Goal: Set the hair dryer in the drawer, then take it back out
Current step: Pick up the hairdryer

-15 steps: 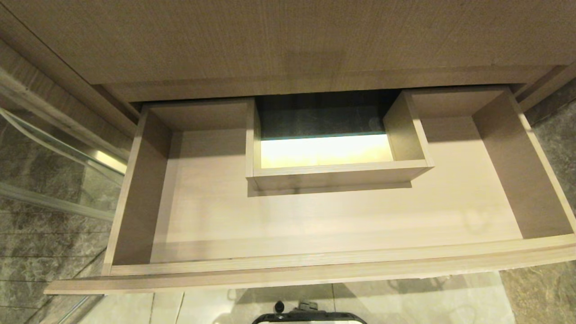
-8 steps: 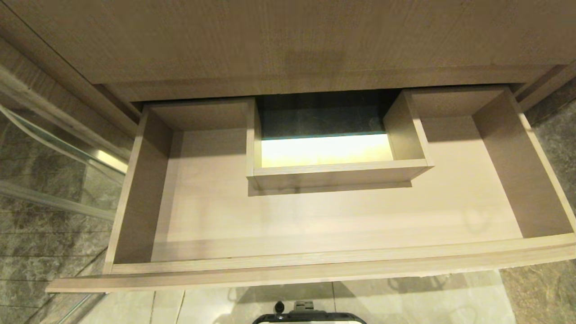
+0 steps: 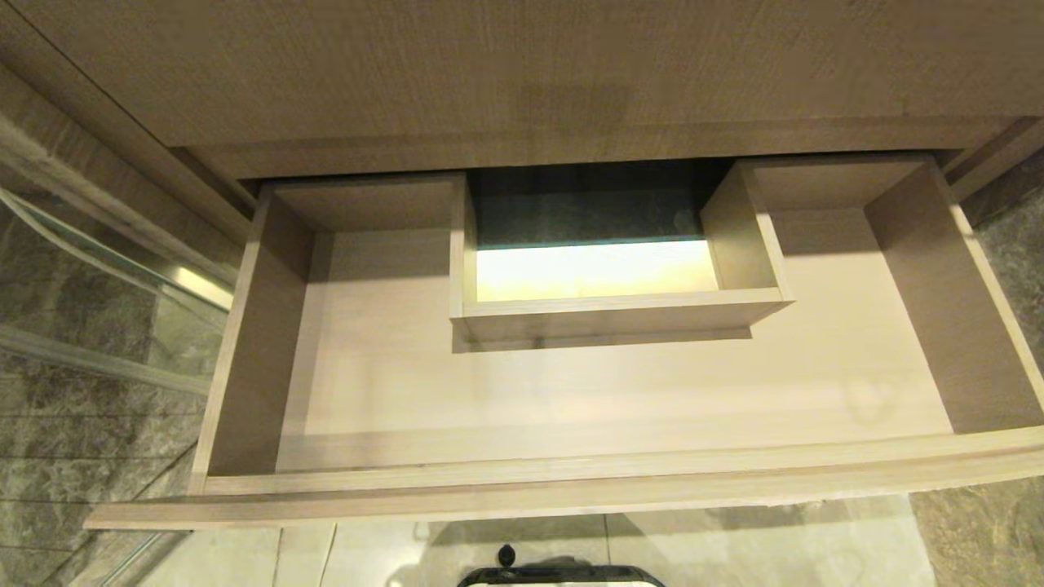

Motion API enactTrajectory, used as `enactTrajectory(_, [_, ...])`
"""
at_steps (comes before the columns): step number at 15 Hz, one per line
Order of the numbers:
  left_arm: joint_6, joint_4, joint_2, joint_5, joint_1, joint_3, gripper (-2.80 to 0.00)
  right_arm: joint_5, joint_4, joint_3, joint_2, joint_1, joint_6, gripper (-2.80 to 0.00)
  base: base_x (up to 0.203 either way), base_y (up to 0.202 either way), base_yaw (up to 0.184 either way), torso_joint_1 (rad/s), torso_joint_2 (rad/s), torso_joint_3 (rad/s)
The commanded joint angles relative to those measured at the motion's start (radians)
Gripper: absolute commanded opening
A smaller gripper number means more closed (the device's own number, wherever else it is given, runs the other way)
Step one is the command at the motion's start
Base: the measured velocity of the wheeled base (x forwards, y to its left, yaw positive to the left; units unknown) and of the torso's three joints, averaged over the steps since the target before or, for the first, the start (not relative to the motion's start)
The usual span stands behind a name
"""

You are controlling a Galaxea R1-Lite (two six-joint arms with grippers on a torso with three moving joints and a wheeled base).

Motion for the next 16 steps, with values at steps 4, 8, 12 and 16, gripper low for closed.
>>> enactTrajectory(4, [0.000, 0.000, 0.000, 0.001, -0.001, 0.001, -2.80, 0.001, 0.001, 0.001, -0.038, 0.000, -0.005, -2.80, -0.002, -0.003, 0.092, 0.235, -0.42, -0.183])
enactTrajectory(8, [0.000, 0.000, 0.000, 0.000, -0.001, 0.002, -2.80, 0.000, 0.001, 0.000, -0.038, 0.000, -0.004, -2.80, 0.000, -0.002, 0.071, 0.200, -0.42, -0.175])
enactTrajectory(12, [0.000, 0.000, 0.000, 0.000, -0.001, 0.002, -2.80, 0.001, 0.001, 0.000, -0.038, 0.000, -0.005, -2.80, 0.000, 0.000, 0.000, 0.047, -0.07, -0.035])
enactTrajectory(16, [0.000, 0.000, 0.000, 0.001, -0.001, 0.002, -2.80, 0.001, -0.001, 0.000, -0.038, -0.001, -0.001, -2.80, 0.000, 0.000, 0.000, 0.000, 0.00, 0.000])
